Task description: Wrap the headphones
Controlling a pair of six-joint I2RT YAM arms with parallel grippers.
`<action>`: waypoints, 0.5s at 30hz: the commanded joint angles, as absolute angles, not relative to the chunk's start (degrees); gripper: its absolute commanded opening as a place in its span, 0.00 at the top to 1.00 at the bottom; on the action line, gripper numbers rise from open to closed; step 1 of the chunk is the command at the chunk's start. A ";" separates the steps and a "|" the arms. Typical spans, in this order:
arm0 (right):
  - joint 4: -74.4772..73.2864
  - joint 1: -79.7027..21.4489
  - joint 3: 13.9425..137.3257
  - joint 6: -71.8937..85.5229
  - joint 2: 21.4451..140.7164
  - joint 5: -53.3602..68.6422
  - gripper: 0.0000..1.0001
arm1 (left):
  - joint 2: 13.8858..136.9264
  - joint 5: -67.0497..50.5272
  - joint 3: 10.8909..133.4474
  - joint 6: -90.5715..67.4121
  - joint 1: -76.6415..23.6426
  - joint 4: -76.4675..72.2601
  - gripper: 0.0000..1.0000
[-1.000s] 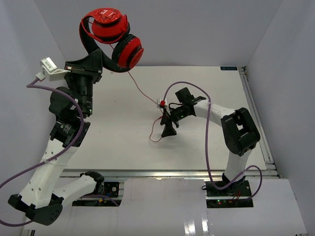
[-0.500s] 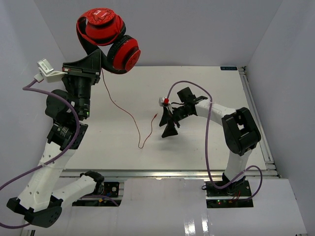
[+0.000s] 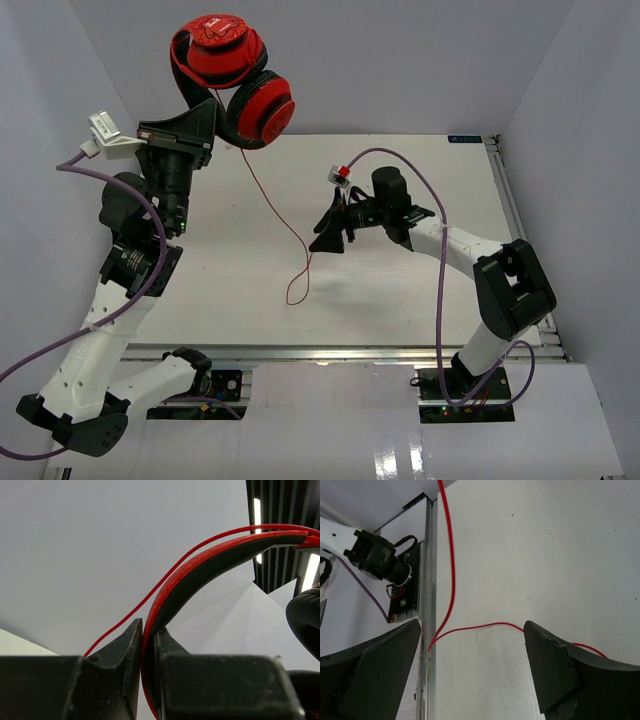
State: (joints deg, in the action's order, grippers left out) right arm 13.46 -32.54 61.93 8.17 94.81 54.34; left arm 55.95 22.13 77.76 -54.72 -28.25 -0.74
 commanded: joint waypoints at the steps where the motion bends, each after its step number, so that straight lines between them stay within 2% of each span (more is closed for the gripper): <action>1: 25.28 -33.30 62.89 23.16 94.40 53.15 0.10 | 56.03 20.58 80.86 -56.89 -28.21 -2.68 1.00; 9: 22.73 -37.93 72.40 23.67 99.41 50.68 0.10 | 56.59 20.39 81.12 -57.06 -28.21 -2.27 1.00; 15: 16.01 -39.38 76.46 18.20 100.46 38.89 0.10 | 55.99 20.39 81.12 -57.04 -28.21 -1.67 1.00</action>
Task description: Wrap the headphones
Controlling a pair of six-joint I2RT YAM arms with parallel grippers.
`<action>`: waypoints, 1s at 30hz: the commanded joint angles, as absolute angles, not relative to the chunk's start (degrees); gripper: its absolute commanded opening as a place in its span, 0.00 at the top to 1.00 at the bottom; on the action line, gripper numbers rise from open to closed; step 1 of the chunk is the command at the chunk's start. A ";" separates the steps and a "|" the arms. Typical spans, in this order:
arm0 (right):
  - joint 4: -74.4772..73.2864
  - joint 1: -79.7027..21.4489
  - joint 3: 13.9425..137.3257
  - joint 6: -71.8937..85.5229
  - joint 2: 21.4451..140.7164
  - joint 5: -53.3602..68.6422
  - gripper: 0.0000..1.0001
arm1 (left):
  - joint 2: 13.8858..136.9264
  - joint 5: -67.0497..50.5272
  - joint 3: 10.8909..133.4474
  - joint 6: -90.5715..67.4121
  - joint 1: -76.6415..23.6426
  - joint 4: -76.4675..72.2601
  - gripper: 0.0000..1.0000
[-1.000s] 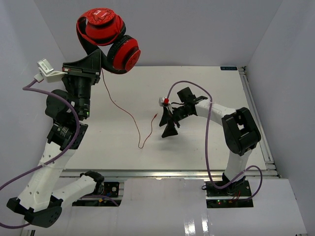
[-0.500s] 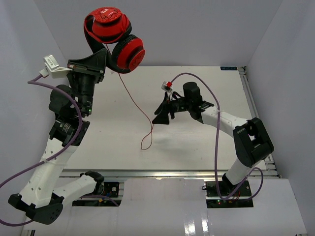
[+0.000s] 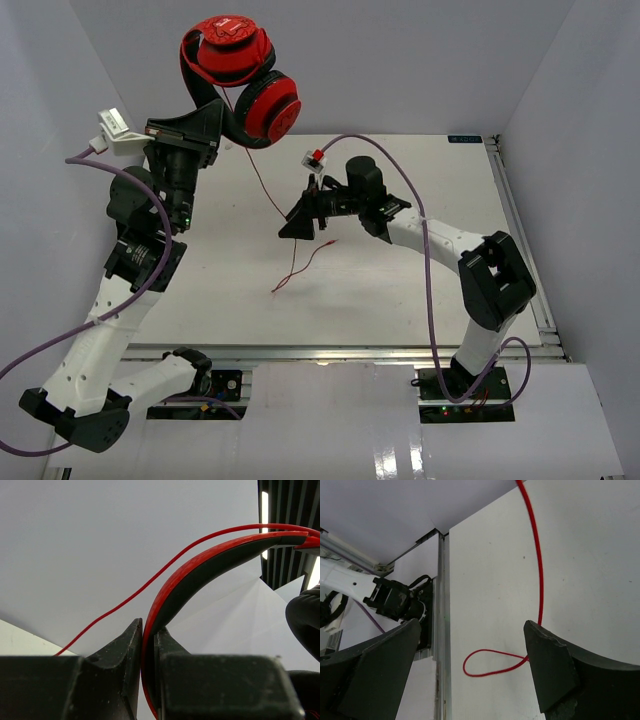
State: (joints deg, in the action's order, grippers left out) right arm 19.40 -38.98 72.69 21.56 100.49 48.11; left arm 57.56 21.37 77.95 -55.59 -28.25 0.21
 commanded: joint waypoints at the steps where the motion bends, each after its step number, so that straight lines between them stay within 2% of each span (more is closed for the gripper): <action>1: 13.70 -39.63 77.61 15.96 100.52 36.05 0.10 | 55.99 20.39 81.19 -56.98 -28.21 -1.61 1.00; 5: 8.40 -41.31 79.40 9.07 100.35 25.50 0.08 | 55.99 20.33 81.05 -57.19 -28.21 -1.67 1.00; 8: 7.80 -43.69 78.36 3.34 99.34 21.91 0.06 | 55.84 20.21 80.88 -57.37 -28.21 -1.66 1.00; 17: 10.04 -46.16 74.44 5.49 101.16 34.26 0.00 | 54.86 20.46 79.98 -57.50 -28.21 -1.58 1.00; 19: 11.49 -47.17 72.78 6.41 101.10 36.14 0.12 | 54.76 20.70 79.98 -57.33 -28.21 -1.43 1.00; 22: 12.65 -47.99 71.20 6.42 100.45 35.69 0.47 | 54.67 21.00 79.72 -57.22 -28.21 -1.49 1.00; 23: 12.74 -47.99 71.17 6.40 100.09 35.67 0.48 | 54.67 21.02 79.63 -57.21 -28.21 -1.49 1.00; 25: 12.20 -47.74 69.25 4.52 97.58 34.40 0.85 | 54.67 22.19 79.35 -56.39 -28.21 -0.80 1.00; 26: 12.12 -47.45 68.48 3.65 96.58 34.17 0.92 | 54.67 22.71 79.28 -55.59 -28.21 -0.51 1.00; 30: 11.96 -46.19 62.56 0.32 85.85 31.98 0.92 | 54.67 25.76 78.86 -51.61 -28.21 2.25 1.00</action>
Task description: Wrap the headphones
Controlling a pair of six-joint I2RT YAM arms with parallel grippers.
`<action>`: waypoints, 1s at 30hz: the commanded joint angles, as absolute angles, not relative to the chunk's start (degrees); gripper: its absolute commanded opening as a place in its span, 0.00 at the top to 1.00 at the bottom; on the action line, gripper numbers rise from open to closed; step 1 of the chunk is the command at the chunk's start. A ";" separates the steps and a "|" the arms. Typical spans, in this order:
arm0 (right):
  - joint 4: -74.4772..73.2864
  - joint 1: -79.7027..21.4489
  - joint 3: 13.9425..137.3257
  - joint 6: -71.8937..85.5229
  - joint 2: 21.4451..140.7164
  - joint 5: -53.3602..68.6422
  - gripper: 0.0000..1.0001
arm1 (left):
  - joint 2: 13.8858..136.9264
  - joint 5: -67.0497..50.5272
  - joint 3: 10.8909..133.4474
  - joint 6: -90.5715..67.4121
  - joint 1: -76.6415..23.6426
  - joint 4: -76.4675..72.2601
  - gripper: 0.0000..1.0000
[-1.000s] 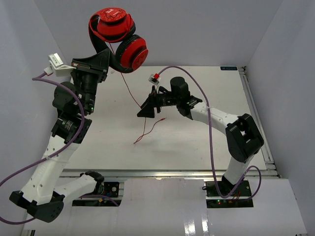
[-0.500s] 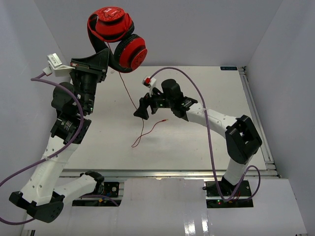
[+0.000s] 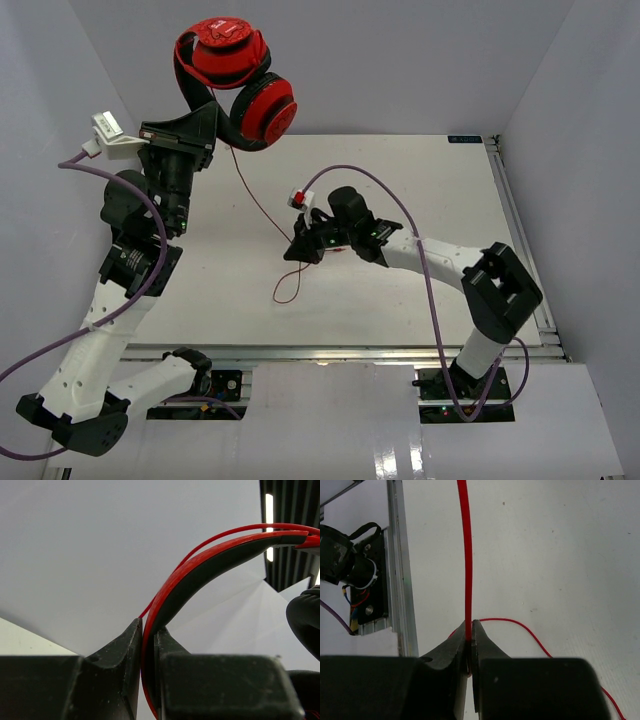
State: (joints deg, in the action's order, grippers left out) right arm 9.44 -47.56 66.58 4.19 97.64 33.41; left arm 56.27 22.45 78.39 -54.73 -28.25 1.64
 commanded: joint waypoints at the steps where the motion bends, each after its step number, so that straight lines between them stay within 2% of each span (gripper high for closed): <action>1: 11.78 -45.15 60.82 -0.77 83.77 31.05 0.92 | 54.63 26.44 78.58 -50.87 -28.21 2.58 1.00; 7: 7.54 -39.14 56.92 -6.15 74.62 31.72 0.92 | 55.12 28.17 78.12 -46.76 -28.21 6.00 1.00; 13: -5.93 -39.92 57.12 -20.56 70.84 38.49 0.92 | 57.82 31.99 79.87 -41.25 -28.21 7.79 1.00; 18: -8.05 -39.97 55.39 -23.88 66.01 32.02 0.92 | 59.08 32.47 80.34 -38.50 -28.21 9.10 1.00; 23: -3.19 -35.64 56.95 -19.93 66.25 19.50 0.92 | 62.39 27.38 82.33 -38.39 -28.21 17.00 1.00; 30: 3.47 -25.31 67.03 -14.74 73.18 17.15 0.92 | 61.91 12.41 76.99 -36.44 -28.21 25.62 1.00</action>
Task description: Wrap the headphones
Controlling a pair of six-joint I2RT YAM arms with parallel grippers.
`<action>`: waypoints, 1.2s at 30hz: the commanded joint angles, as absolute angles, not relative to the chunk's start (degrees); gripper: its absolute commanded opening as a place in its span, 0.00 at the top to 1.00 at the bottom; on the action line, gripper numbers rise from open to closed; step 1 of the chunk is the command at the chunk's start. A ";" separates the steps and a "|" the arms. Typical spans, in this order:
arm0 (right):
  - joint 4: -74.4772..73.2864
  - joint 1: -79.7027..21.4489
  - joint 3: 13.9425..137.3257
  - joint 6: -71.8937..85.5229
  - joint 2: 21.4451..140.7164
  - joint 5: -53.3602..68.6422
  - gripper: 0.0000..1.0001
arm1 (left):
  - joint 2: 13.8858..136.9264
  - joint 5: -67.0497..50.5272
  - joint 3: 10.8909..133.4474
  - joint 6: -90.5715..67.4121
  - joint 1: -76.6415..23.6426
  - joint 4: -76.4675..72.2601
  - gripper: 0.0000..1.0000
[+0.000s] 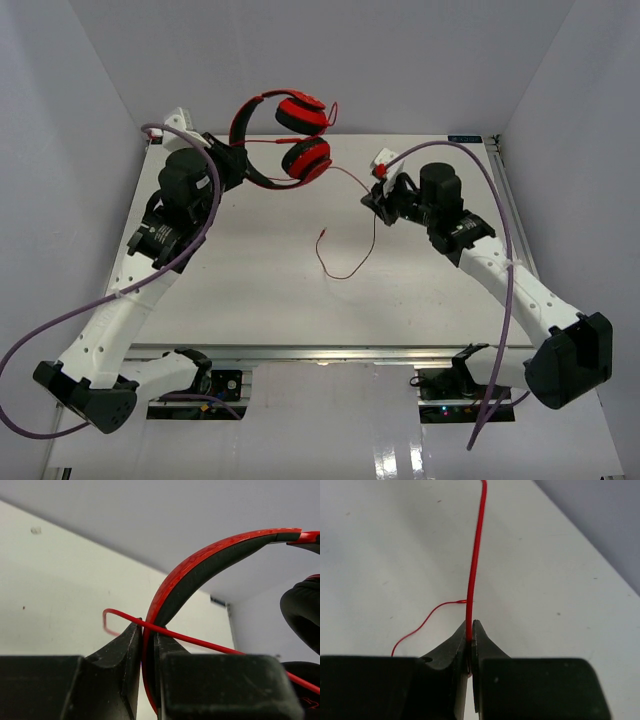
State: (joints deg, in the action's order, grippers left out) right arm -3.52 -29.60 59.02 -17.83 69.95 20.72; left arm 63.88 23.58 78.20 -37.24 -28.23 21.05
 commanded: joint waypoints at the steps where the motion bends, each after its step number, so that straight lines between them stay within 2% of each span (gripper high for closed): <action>1: 3.65 -23.96 69.49 -13.77 74.76 17.61 0.92 | 61.21 8.97 75.27 -35.84 -28.21 27.15 1.00; 4: 4.93 -21.99 73.21 -11.75 77.23 15.87 0.92 | 58.77 3.60 69.81 -33.96 -28.21 31.36 1.00; 8: 8.88 -19.68 73.03 -4.95 77.72 7.72 0.92 | 54.70 4.25 63.58 -29.45 -28.21 37.83 1.00; 12: 10.49 -13.99 71.24 5.26 77.67 5.20 0.92 | 52.01 4.93 58.66 -27.14 -28.30 42.37 1.00; 19: 11.87 -9.15 64.17 7.12 73.54 7.80 0.92 | 51.08 8.40 55.50 -24.69 -28.26 45.19 1.00; 25: 11.86 -7.54 62.77 6.81 72.80 11.13 0.92 | 52.12 8.47 55.95 -23.97 -28.21 43.90 1.00; 36: 14.78 -8.17 56.65 6.36 74.51 25.11 0.92 | 53.67 -8.43 60.01 -28.23 -28.21 34.40 1.00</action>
State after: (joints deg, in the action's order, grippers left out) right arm 11.05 -7.73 58.56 5.87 74.25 16.92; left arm 54.03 1.26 55.68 -23.96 -28.23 43.02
